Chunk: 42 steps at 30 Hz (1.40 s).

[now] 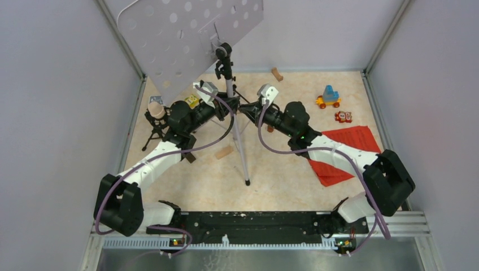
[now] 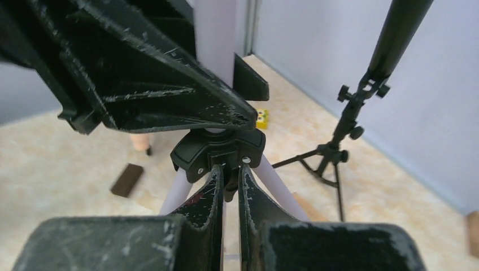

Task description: Pack up the instrument practice props

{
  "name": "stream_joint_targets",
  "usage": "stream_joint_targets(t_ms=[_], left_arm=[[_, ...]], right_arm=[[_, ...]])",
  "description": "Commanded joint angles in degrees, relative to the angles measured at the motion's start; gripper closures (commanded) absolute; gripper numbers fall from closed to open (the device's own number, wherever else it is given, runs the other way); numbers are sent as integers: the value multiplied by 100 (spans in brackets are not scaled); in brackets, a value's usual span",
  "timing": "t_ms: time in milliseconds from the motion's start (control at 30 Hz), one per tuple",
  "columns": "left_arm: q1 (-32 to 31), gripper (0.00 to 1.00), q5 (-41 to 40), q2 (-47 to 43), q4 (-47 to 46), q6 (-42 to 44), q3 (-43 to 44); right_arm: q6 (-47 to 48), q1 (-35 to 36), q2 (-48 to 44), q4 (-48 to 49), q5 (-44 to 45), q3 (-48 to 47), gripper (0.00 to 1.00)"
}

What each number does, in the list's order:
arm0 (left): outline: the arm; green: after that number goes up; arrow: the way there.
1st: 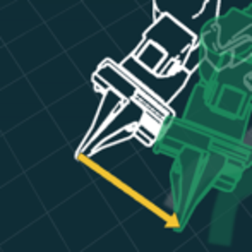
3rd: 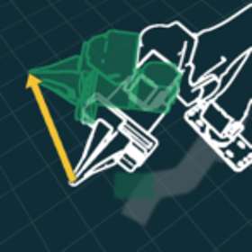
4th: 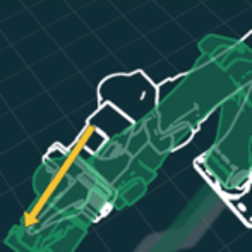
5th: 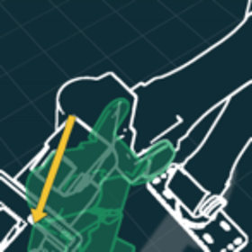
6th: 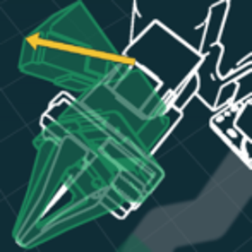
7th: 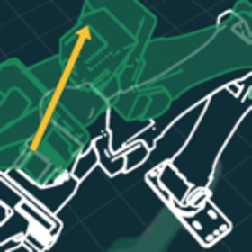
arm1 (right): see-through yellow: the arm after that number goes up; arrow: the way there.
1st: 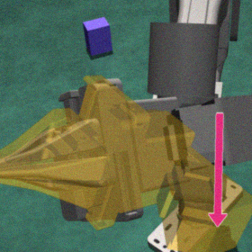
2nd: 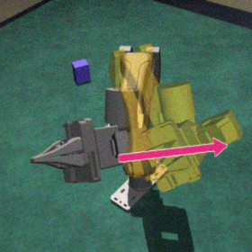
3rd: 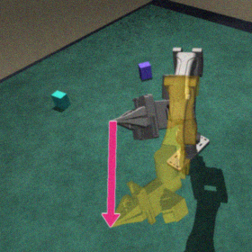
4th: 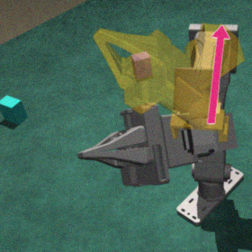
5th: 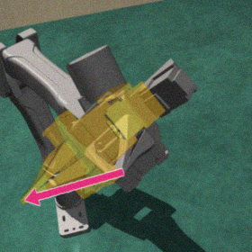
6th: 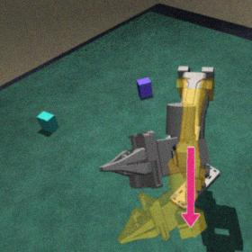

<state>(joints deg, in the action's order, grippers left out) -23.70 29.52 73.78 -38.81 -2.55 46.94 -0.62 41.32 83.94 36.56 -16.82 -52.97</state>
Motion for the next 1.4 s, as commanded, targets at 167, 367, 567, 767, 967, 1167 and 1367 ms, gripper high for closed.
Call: stream_joint_targets(t_ms=[167, 367, 567, 767, 967, 1167, 1367], left_arm=[[-236, 100, 777, 287, 409, 536, 88], [-237, 100, 757, 313, 452, 494, 122], [-240, 100, 806, 350, 477, 499, 145], [-240, 100, 856, 342, 506, 561, 158], [-238, 100, 880, 337, 506, 567, 159], [-239, 100, 868, 338, 506, 571, 149], [-231, 100, 863, 325, 547, 597, 171]], right_arm=[[3255, 936, -79, -1156, -653, -414, 97], [4359, 1149, -116, -1857, -426, -646, 100], [6144, 1430, -231, -2459, -248, -634, 100], [8296, 1946, 20, -2901, 1567, -507, 100], [8750, 2106, 127, -2534, 2558, -381, 100], [7845, 2136, -352, -1769, 2418, -355, 86], [5852, 2104, -1051, -901, 2744, -214, 65]])
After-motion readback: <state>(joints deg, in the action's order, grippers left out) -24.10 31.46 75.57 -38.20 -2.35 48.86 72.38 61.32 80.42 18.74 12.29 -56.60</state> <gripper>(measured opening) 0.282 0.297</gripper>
